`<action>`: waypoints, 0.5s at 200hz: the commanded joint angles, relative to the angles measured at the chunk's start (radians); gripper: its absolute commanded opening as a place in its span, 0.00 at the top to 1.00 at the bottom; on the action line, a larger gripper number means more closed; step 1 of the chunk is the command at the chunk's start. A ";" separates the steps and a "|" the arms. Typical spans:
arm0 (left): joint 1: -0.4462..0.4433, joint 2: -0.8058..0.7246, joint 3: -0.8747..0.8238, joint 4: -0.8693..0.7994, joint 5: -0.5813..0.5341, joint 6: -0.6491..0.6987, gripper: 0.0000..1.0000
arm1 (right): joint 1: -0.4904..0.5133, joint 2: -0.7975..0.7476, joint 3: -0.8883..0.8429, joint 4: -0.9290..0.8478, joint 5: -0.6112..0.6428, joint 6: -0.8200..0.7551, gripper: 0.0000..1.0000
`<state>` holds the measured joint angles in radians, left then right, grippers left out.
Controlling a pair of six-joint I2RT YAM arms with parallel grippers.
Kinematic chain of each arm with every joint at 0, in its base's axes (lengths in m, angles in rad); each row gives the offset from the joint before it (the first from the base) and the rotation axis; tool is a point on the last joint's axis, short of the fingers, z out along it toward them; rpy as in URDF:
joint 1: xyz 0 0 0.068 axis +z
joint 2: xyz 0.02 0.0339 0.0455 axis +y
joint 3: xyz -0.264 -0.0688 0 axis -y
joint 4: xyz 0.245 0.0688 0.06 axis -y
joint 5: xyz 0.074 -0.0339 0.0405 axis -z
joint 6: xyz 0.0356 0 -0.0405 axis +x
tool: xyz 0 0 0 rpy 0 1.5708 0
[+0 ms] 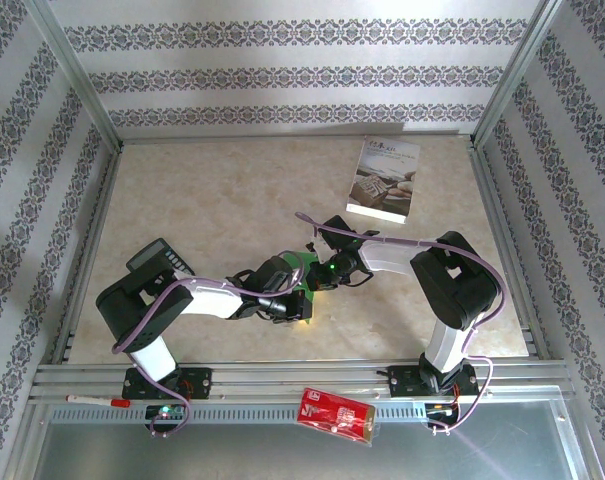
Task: Fold a paper plane with a square sheet of paper (pick it up from the middle)
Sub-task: Third fold the triangle at the center of the table.
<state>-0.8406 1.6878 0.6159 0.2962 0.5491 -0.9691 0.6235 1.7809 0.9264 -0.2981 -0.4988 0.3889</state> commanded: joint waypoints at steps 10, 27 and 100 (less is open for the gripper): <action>-0.040 0.035 0.006 -0.066 -0.012 0.035 0.92 | -0.006 0.028 -0.037 -0.037 0.061 -0.015 1.00; -0.053 0.027 0.005 -0.073 -0.016 0.038 0.92 | -0.008 0.027 -0.040 -0.037 0.064 -0.013 1.00; -0.099 -0.015 0.044 -0.239 -0.053 0.104 0.93 | -0.007 0.035 -0.043 -0.035 0.066 -0.008 1.00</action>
<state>-0.9001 1.6829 0.6537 0.2253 0.4908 -0.9127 0.6235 1.7809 0.9245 -0.2958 -0.5030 0.3889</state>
